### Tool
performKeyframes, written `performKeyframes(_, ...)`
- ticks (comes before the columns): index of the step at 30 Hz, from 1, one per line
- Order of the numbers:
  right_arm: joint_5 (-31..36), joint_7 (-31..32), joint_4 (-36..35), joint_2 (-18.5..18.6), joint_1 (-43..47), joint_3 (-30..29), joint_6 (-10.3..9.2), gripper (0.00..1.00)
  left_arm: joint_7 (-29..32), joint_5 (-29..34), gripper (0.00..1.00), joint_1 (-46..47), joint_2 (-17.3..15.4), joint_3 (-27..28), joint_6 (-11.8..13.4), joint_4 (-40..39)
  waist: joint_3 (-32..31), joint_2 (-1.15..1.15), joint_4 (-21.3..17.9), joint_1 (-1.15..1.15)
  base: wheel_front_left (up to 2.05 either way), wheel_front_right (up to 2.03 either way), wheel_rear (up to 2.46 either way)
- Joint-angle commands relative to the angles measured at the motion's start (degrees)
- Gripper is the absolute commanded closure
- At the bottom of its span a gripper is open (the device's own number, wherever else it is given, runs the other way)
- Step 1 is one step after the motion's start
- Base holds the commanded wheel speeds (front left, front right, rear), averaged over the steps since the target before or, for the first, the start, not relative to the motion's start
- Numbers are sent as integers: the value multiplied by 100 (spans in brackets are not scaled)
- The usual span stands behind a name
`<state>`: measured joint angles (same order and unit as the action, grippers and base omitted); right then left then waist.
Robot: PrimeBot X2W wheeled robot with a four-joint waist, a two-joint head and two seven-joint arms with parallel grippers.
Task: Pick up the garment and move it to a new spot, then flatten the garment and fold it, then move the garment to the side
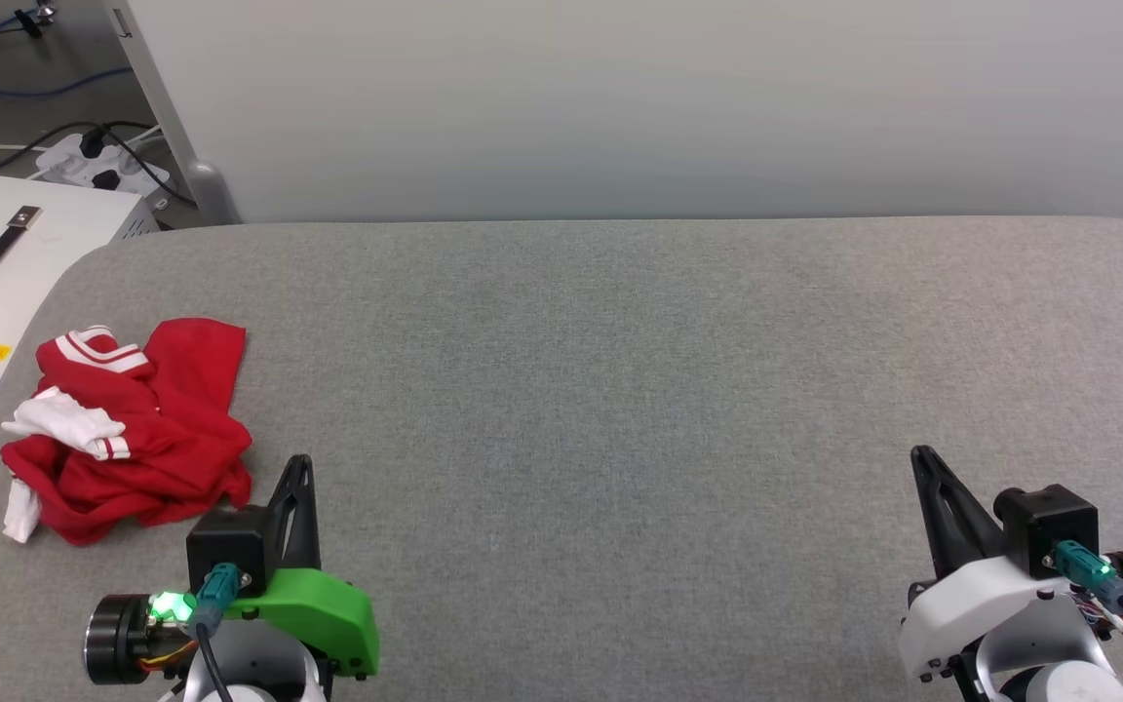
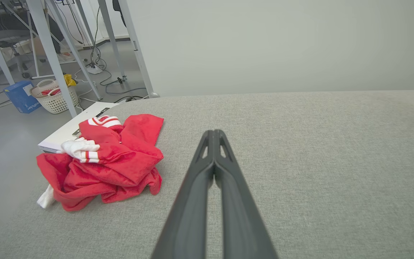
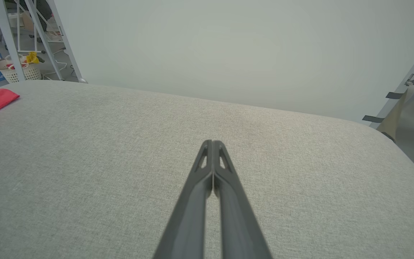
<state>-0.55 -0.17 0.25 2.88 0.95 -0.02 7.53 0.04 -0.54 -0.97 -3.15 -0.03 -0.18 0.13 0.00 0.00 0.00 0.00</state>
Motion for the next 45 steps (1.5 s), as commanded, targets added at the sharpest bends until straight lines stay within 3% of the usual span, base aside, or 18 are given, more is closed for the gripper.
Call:
performKeyframes(1, 55, 17, -25, -1, -95, 2, -4, 100, -4, 54, 100, 97, 27, 3, 18, -13, 0, 0, 0, 0, 0, 0, 0)
performKeyframes(45, 55, 17, -25, -1, -95, 2, -4, 100, -4, 54, 100, 97, 27, 3, 18, -13, 0, 0, 0, 0, 0, 0, 0)
